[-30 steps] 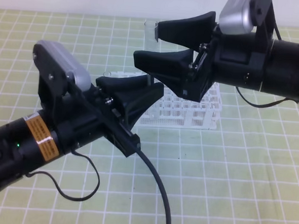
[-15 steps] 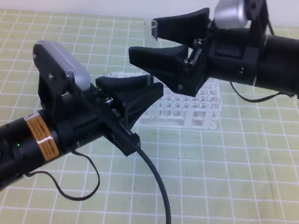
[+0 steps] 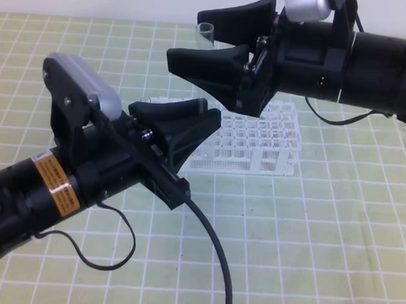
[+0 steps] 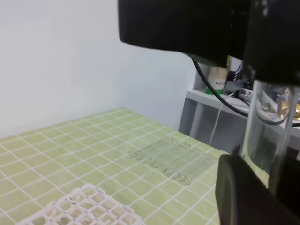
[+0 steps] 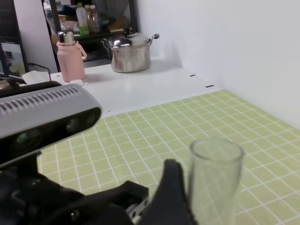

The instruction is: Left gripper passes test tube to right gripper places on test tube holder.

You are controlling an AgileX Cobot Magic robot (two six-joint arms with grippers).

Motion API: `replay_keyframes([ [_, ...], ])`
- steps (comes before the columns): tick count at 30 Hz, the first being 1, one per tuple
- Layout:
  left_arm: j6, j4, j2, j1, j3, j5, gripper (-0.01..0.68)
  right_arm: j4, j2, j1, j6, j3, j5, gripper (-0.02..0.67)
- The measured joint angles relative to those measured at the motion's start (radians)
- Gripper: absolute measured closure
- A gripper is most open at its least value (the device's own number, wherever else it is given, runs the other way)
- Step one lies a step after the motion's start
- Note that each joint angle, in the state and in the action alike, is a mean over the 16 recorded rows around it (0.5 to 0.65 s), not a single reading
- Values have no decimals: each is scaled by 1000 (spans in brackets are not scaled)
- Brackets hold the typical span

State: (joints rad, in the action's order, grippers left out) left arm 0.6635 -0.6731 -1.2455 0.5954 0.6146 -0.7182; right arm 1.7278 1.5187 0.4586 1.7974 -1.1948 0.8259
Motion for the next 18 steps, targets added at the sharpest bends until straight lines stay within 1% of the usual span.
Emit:
replay_keyframes([
  [3, 1, 3, -1, 0, 0, 4, 631, -1, 0, 0, 0, -3, 2, 161],
  [6, 0, 7, -1, 0, 0, 3, 631, -1, 0, 1, -1, -4, 4, 201],
  [11, 0, 14, -1, 0, 0, 7, 613, -2, 0, 1, -1, -4, 8, 262],
  [15, -1, 19, -1, 0, 0, 5, 619, -1, 0, 2, -2, -4, 11, 285],
  [18, -3, 21, -1, 0, 0, 0, 637, -1, 0, 2, -2, -4, 12, 296],
])
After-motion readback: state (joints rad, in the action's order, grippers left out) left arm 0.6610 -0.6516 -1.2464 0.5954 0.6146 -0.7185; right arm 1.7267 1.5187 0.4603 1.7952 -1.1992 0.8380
